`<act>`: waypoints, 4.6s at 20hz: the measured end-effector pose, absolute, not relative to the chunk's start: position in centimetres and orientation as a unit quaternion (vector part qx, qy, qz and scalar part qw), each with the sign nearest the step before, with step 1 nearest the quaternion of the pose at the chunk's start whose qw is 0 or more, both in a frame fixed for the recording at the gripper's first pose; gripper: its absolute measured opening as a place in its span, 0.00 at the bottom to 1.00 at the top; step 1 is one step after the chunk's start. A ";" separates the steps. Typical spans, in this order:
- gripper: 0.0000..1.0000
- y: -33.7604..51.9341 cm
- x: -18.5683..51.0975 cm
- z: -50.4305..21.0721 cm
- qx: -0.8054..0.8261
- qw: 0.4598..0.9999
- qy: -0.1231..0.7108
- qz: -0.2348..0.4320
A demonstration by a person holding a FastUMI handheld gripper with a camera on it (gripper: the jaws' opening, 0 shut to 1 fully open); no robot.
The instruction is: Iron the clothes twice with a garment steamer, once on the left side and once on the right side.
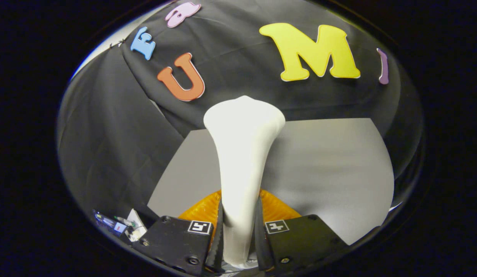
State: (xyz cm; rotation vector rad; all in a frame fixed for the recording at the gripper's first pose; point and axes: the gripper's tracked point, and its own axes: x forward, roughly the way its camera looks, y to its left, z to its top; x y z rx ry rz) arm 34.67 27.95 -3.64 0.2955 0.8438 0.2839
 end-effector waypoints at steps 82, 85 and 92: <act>0.35 -6.7 21.5 13.9 0.155 0.977 0.144 -0.012; 0.35 -6.8 21.1 12.9 0.159 0.975 0.153 -0.019; 0.35 -7.1 20.1 9.7 0.168 0.969 0.177 -0.033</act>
